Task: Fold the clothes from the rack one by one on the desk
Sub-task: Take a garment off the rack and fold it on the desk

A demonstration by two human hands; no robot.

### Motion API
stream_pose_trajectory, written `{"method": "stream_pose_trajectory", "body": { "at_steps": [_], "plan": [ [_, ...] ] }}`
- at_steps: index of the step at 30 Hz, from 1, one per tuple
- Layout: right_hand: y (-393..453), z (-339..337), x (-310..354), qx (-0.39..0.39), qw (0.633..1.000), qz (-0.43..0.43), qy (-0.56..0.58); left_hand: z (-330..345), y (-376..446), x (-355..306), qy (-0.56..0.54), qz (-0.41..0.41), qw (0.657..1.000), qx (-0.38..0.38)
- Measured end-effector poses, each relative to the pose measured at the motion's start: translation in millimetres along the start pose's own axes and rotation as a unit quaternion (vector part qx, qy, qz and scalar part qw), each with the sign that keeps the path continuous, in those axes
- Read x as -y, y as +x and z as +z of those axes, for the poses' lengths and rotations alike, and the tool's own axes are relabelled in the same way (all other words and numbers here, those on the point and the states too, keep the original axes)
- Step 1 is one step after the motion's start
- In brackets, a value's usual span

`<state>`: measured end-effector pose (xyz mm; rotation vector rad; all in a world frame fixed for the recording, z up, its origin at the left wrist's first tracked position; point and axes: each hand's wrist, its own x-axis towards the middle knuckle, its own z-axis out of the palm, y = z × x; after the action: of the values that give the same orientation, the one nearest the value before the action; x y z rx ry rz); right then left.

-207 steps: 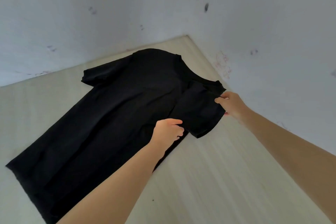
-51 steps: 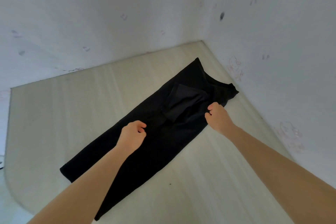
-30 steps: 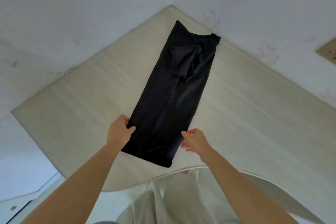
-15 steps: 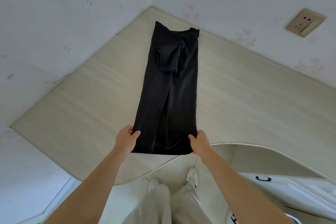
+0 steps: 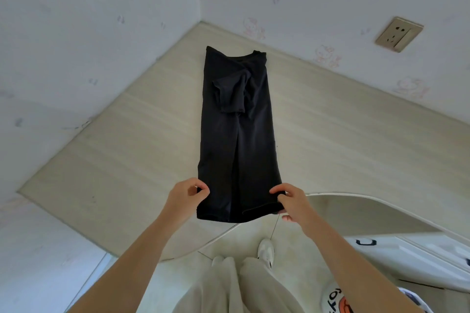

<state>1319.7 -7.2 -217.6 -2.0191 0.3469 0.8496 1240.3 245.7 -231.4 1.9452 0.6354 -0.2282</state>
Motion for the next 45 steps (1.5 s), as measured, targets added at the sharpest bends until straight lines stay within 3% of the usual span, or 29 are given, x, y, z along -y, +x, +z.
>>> {"method": "stream_pose_trajectory", "body": {
  "at_steps": [4,17,22,25,28,32,35,40,45],
  "plan": [
    [0.0,-15.5,22.0,0.016,1.000,0.009,0.001,-18.5,11.5,-24.9,-0.077,-0.028,0.996,0.030],
    [80.4,-71.6,145.5,0.068,0.994,0.006,0.085,-59.7,119.8,-124.8,-0.144,-0.079,0.986,0.031],
    [148.3,-87.9,210.3,0.071,0.991,0.001,0.118,-65.2,200.0,-157.1,-0.227,-0.103,0.968,-0.022],
    [180.2,-88.5,203.5,0.027,0.994,0.022,0.106,-46.6,221.2,-134.4,-0.130,-0.146,0.980,-0.039],
    [192.9,-78.7,168.0,0.030,0.997,0.061,0.033,-21.5,213.4,-91.3,-0.009,-0.171,0.985,0.004],
    [186.0,-62.7,124.1,0.068,0.995,0.077,0.004,-8.0,189.8,-65.6,-0.028,-0.189,0.980,-0.051],
    [182.7,-49.8,107.1,0.056,0.997,0.042,-0.039,-5.4,179.8,-59.3,-0.024,-0.167,0.984,-0.066],
    [177.3,-37.0,101.3,0.030,0.989,-0.002,-0.147,-1.4,177.3,-47.7,0.100,-0.141,0.983,-0.057],
    [173.5,-40.8,93.3,0.022,0.992,-0.012,-0.126,1.7,170.0,-31.2,0.110,-0.101,0.983,-0.103]
  ]
}}
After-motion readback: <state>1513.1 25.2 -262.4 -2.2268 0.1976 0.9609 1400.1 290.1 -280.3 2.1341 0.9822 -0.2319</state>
